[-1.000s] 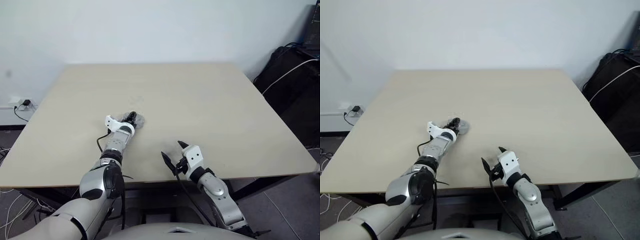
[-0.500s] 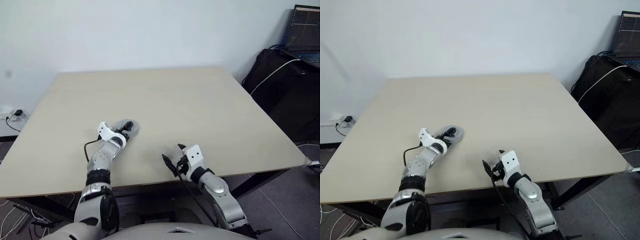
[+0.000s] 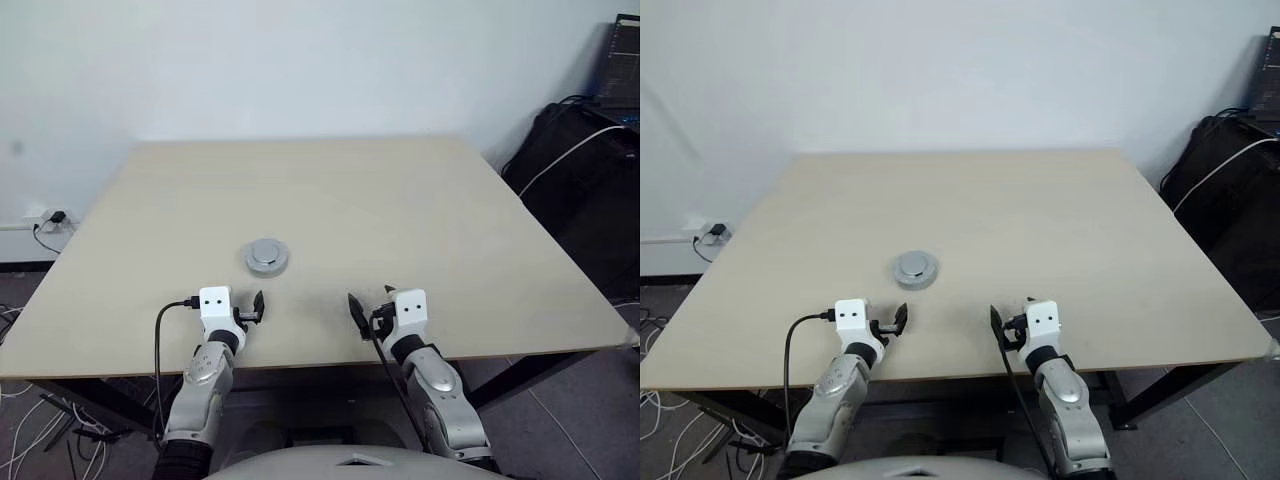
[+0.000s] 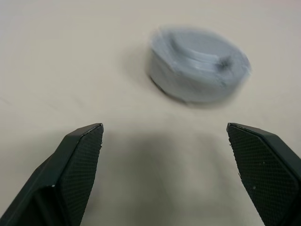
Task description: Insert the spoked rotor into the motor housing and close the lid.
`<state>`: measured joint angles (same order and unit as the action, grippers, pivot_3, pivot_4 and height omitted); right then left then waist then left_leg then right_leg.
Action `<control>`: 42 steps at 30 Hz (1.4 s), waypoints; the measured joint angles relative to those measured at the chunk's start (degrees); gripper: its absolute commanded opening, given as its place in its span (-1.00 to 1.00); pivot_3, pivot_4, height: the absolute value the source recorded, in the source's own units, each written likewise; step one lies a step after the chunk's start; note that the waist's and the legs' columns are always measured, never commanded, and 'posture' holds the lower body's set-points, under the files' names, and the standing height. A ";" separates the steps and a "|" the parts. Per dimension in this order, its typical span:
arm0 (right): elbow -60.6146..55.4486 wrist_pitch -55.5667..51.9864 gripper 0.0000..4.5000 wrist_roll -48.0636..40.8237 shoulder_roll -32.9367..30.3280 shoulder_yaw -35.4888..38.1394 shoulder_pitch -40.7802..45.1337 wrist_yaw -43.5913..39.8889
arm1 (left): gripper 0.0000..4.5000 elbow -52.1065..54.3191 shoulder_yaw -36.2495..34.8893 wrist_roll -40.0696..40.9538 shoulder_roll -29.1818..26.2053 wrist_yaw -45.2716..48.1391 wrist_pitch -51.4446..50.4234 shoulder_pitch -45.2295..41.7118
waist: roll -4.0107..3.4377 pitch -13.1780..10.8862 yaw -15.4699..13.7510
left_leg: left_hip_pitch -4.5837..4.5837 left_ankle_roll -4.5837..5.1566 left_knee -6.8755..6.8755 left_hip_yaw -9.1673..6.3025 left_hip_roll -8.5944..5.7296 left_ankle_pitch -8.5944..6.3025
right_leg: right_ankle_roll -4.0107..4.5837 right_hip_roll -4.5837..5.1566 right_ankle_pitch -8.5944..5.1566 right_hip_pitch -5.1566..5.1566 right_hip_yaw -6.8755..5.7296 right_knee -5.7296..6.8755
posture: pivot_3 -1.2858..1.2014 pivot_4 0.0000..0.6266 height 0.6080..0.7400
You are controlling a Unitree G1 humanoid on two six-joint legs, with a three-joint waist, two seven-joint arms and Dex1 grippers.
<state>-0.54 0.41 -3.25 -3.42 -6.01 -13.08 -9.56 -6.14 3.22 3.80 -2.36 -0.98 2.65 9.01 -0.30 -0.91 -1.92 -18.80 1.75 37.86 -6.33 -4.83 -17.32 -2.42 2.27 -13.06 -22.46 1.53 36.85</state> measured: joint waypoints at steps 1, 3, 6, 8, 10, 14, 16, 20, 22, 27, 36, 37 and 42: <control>0.24 1.14 1.00 0.51 0.18 0.17 -0.56 0.75 | 0.98 -0.25 0.20 -1.47 0.05 -0.90 2.23 0.27 | -0.03 -0.02 -0.07 | -0.03 0.00 -0.01 0.00 0.00 0.00 | 0.00 0.00 0.00 -0.02 -0.01 -0.01 | 0.03 -1.00 1.00; 1.19 5.21 1.00 2.05 0.81 0.71 -1.55 3.06 | 0.98 -1.79 0.44 -4.37 0.40 -2.55 8.21 1.03 | -0.12 -0.07 -0.17 | -0.06 0.01 -0.02 0.01 0.00 -0.01 | -0.01 0.01 -0.01 -0.06 -0.03 -0.01 | 0.03 -1.00 1.00; 2.63 8.96 1.00 2.63 1.71 2.30 -2.07 5.49 | 0.98 -4.20 1.14 -6.96 0.49 -3.10 14.66 2.10 | -0.13 -0.14 -0.13 | -0.07 0.05 -0.01 0.02 0.00 -0.02 | -0.02 0.05 -0.02 -0.04 -0.08 -0.03 | 0.03 -1.00 1.00; 3.15 10.76 1.00 2.63 2.10 3.61 -2.22 6.78 | 0.98 -5.88 1.40 -7.72 0.78 -3.34 17.47 2.48 | -0.15 -0.18 -0.13 | -0.08 0.06 0.00 0.02 -0.01 -0.02 | -0.02 0.07 -0.02 -0.04 -0.11 -0.03 | 0.03 -1.00 1.00; 3.73 13.47 1.00 2.69 1.99 4.11 -2.72 7.19 | 0.98 -7.20 1.40 -7.70 1.38 -3.44 19.38 2.48 | -0.16 -0.19 -0.07 | -0.08 0.08 0.00 0.02 0.00 -0.02 | -0.03 0.07 -0.03 -0.03 -0.13 -0.03 | 0.03 -1.00 1.00; 5.02 16.30 1.00 2.43 1.84 4.09 -4.51 6.37 | 0.98 -8.32 1.35 -6.97 2.35 -2.49 21.92 2.43 | -0.18 -0.24 0.04 | -0.10 0.22 -0.01 0.01 0.00 0.04 | -0.03 0.08 -0.06 -0.04 -0.16 -0.03 | 0.03 -1.00 1.00; 5.42 16.37 1.00 1.76 2.23 4.07 -4.96 5.75 | 0.98 -8.72 1.22 -5.90 2.77 -1.49 22.20 2.29 | -0.22 -0.28 0.22 | -0.11 0.22 0.00 0.01 0.01 0.04 | -0.01 0.08 -0.07 -0.04 -0.15 -0.03 | 0.03 -1.00 1.00; 6.08 16.36 1.00 -0.24 2.90 4.12 -4.92 4.48 | 0.98 -8.80 0.93 -4.74 3.26 -0.12 22.64 2.15 | -0.20 -0.31 0.32 | -0.11 0.24 0.00 0.01 0.01 0.03 | 0.20 0.08 -0.20 -0.04 -0.16 -0.03 | 0.03 -1.00 1.00; 6.18 16.20 1.00 -1.62 3.21 4.18 -4.92 3.51 | 0.98 -8.80 0.81 -4.22 3.34 0.67 22.64 2.16 | -0.21 -0.32 0.31 | -0.11 0.25 -0.01 0.01 0.01 0.03 | 0.21 0.08 -0.21 -0.04 -0.17 -0.03 | 0.03 -1.00 1.00; 6.18 15.38 1.00 -3.52 3.42 4.23 -4.92 1.86 | 0.98 -8.80 0.60 -3.26 3.66 1.90 22.61 2.23 | -0.21 -0.33 0.29 | -0.12 0.32 0.00 0.01 0.00 0.02 | 0.18 0.09 -0.23 -0.04 -0.17 -0.04 | 0.03 -1.00 1.00; 6.24 14.19 1.00 -4.13 3.40 4.21 -4.93 0.73 | 0.98 -8.80 0.60 -3.09 4.26 3.09 22.39 3.12 | -0.23 -0.38 0.29 | -0.14 0.30 -0.01 0.00 0.00 -0.01 | 0.19 0.10 -0.26 -0.05 -0.18 -0.04 | 0.03 -1.00 1.00; 6.24 14.10 1.00 -4.12 3.41 4.20 -4.93 0.69 | 0.98 -8.80 0.60 -3.09 4.30 3.26 22.38 3.17 | -0.23 -0.40 0.28 | -0.14 0.30 -0.01 0.00 0.01 -0.01 | 0.19 0.10 -0.27 -0.05 -0.18 -0.04 | 0.03 -1.00 1.00; 6.24 14.00 1.00 -4.11 3.41 4.21 -4.93 0.46 | 0.98 -8.80 0.60 -3.09 4.34 3.66 21.86 3.23 | -0.24 -0.45 0.29 | -0.15 0.31 -0.01 0.00 0.01 -0.02 | 0.19 0.11 -0.27 -0.06 -0.19 -0.04 | 0.03 -1.00 1.00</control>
<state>5.70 14.41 -7.36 -0.02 -1.80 -18.01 -9.10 -14.94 3.82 0.71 1.99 2.68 24.50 12.23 -0.54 -1.35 -1.63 -18.96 2.06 37.85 -6.34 -4.83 -17.34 -2.23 2.38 -13.34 -22.52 1.34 36.80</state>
